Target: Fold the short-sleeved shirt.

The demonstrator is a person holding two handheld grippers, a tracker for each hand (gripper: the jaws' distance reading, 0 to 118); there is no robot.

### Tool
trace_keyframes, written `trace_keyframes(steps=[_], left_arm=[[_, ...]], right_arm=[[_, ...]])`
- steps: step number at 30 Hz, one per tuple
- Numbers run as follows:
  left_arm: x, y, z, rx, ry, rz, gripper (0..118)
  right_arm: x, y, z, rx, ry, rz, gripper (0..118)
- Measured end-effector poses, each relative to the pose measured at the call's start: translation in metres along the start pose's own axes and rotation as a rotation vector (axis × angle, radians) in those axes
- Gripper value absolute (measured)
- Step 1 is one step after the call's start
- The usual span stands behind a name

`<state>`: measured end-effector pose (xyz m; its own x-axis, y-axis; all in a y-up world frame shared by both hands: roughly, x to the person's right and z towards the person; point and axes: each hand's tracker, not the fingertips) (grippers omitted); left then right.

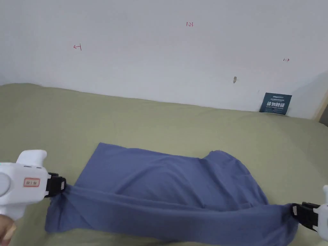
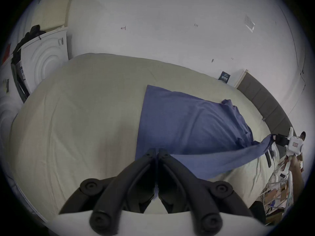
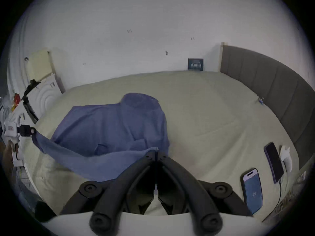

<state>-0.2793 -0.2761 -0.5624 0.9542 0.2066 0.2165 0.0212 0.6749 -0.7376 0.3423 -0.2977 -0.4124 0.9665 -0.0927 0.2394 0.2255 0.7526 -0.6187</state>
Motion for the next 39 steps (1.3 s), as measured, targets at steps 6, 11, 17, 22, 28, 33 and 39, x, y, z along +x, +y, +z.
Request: trace_keyframes(steps=[6,11,17,22,28,33,39], left_arm=[[-0.005,0.028,-0.061,-0.092,0.015,-0.028,3],[-0.002,0.031,-0.105,-0.144,0.048,-0.072,3],[-0.007,0.027,-0.127,-0.153,0.076,-0.045,90],[-0.014,0.029,-0.075,-0.098,0.022,0.009,88],[0.009,-0.015,0.013,0.068,0.054,-0.093,77],[0.019,-0.087,0.037,0.05,0.012,-0.019,0],[-0.002,-0.122,0.001,-0.074,-0.012,0.081,0]], right_arm=[[0.006,0.006,-0.061,-0.098,-0.047,-0.05,1],[0.009,-0.004,-0.105,-0.14,-0.088,-0.081,2],[0.013,-0.008,-0.119,-0.158,-0.061,-0.161,73],[0.009,-0.002,-0.065,-0.014,-0.005,-0.098,85],[-0.019,-0.023,0.01,0.014,0.022,-0.049,64],[-0.044,-0.071,0.029,-0.068,0.049,-0.071,0],[-0.058,-0.113,0.026,-0.104,0.073,-0.061,0]])
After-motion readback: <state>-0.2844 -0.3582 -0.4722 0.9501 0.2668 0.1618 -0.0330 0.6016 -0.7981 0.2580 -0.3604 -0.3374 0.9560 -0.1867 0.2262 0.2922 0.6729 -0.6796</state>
